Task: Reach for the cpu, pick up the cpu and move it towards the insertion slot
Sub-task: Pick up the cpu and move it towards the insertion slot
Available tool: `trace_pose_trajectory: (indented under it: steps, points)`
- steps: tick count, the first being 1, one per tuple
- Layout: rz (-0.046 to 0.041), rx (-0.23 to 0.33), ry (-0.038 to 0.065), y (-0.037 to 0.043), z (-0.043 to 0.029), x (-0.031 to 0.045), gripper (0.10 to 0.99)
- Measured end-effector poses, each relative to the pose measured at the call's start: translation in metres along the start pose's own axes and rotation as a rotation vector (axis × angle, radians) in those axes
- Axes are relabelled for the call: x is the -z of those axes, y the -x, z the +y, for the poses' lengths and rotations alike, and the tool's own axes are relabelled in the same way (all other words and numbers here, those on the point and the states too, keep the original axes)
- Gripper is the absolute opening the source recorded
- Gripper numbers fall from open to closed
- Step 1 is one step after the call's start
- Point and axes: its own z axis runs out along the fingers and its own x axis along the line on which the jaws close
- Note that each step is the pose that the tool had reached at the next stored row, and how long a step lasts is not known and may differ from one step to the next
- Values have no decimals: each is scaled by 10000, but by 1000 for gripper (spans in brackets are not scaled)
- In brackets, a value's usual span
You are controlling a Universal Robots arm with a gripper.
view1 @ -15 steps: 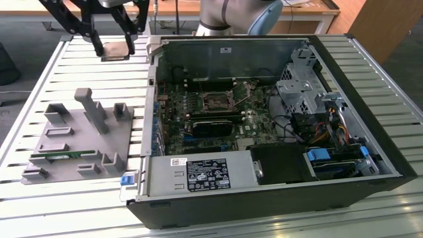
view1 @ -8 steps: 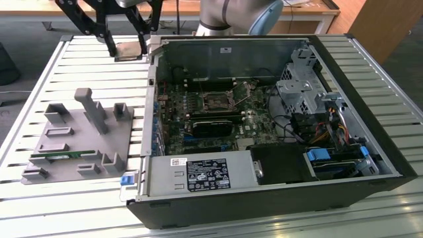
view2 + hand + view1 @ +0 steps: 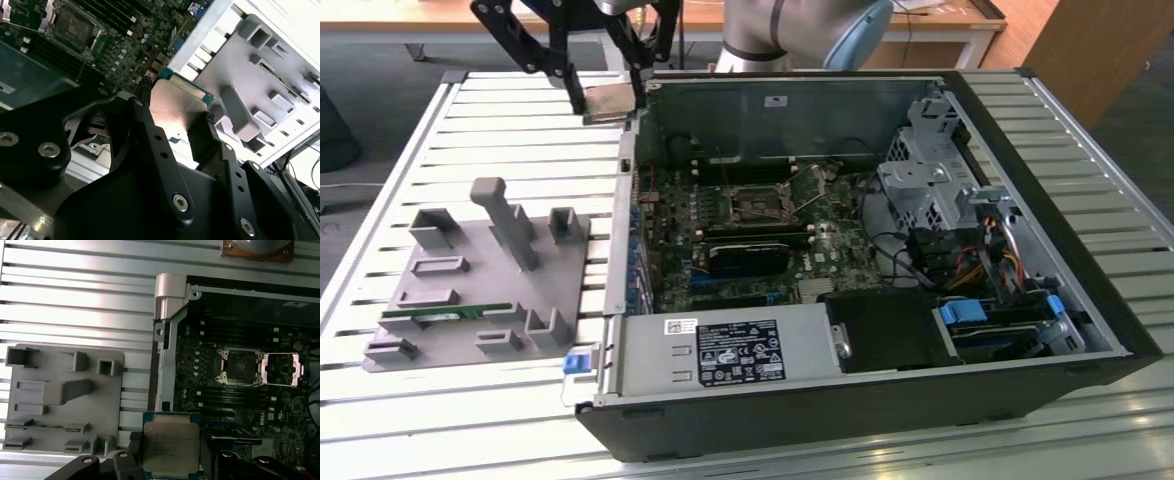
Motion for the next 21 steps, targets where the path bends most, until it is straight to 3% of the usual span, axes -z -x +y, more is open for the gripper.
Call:
trace_pose_trajectory:
  steps: [11, 17, 21]
  points:
    - [-278, 17, -2, 305, -9, -32, 541]
    - [-259, 4, -1, 505, 8, -111, 541]
    - [-123, -5, 5, 614, 12, -162, 541]
